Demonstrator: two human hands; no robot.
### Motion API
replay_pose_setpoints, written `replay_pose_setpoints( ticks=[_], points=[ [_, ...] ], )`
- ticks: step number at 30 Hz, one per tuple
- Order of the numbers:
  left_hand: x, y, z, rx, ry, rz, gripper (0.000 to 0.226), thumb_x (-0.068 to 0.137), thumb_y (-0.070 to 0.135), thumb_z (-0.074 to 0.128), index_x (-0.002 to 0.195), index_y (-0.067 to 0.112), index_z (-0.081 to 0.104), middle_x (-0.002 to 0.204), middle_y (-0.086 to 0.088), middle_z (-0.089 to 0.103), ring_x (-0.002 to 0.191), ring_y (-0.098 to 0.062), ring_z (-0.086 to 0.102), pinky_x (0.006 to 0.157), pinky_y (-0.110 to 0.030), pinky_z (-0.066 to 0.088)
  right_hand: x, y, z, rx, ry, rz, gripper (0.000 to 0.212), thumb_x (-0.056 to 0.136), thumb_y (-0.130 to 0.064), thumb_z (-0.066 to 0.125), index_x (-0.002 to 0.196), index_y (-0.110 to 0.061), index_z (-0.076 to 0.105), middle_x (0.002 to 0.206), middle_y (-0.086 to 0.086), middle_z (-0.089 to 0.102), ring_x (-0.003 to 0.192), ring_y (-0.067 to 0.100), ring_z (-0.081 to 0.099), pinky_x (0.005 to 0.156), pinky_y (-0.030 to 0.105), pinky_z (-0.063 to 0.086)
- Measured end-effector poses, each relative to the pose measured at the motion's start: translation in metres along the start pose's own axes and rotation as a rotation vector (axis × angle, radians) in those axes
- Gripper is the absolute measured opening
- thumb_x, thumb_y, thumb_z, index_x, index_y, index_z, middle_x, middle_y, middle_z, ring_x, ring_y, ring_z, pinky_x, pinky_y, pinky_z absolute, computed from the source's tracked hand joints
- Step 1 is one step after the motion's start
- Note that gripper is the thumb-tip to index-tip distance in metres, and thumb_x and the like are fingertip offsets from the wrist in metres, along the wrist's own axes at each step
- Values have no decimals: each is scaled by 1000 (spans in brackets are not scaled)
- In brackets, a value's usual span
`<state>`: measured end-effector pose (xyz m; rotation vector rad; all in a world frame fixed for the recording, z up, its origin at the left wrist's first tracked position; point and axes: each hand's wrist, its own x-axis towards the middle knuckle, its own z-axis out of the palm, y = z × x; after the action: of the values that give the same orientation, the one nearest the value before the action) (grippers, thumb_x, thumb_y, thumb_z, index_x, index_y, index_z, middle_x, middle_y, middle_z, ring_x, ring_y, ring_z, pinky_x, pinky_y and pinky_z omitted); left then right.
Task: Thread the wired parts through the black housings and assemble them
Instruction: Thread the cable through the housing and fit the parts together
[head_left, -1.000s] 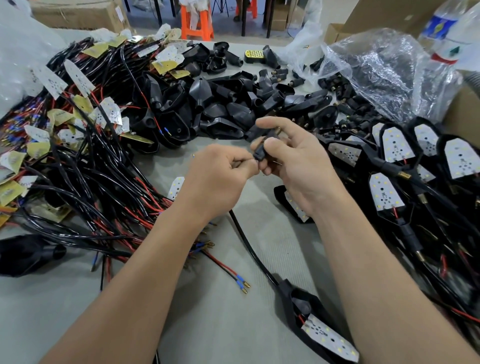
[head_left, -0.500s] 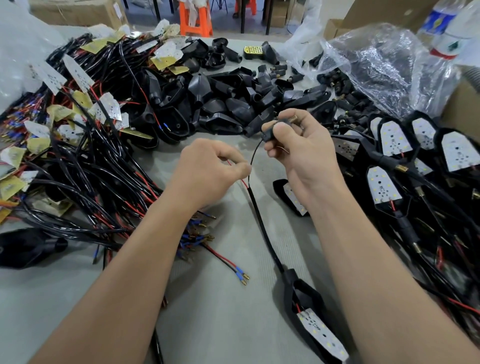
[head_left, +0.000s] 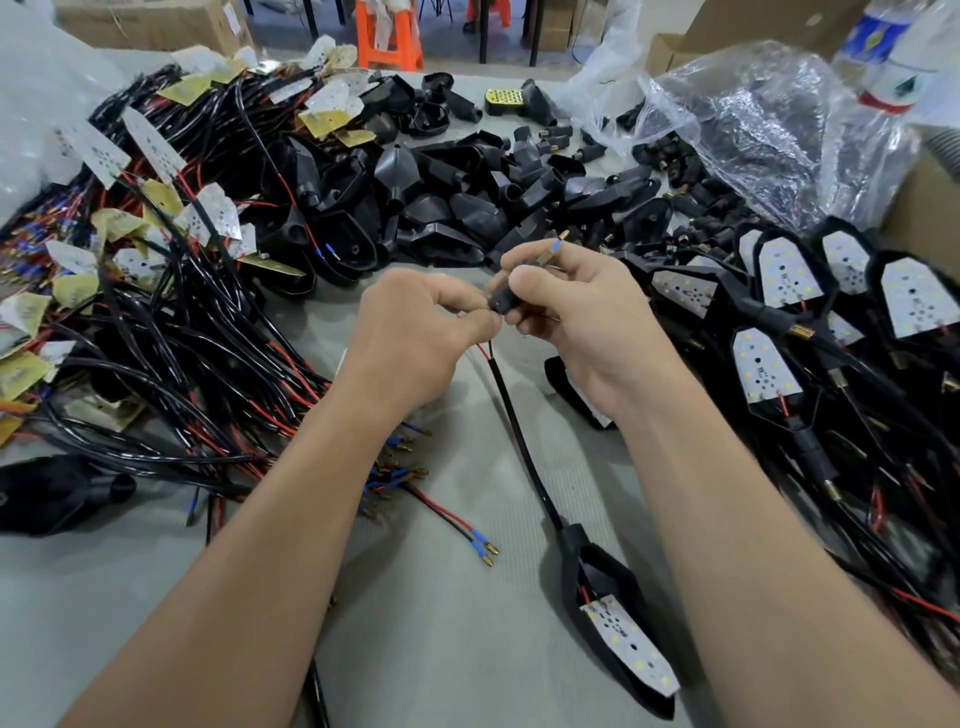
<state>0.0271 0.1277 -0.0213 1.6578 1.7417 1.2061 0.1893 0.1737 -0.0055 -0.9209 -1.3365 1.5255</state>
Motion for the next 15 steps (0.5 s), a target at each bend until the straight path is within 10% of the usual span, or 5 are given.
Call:
replay_pose_setpoints(
  ticks=[15],
  points=[
    [-1,1,1,61,19,51,15,79,29,83,69,39,78,87,32,73,86,14,63,74,0,37,2,-3,-10,6,-33,115,17,100,-5,52,104,-8,69,91,13,74,66,19,59,64,28,46]
  ],
)
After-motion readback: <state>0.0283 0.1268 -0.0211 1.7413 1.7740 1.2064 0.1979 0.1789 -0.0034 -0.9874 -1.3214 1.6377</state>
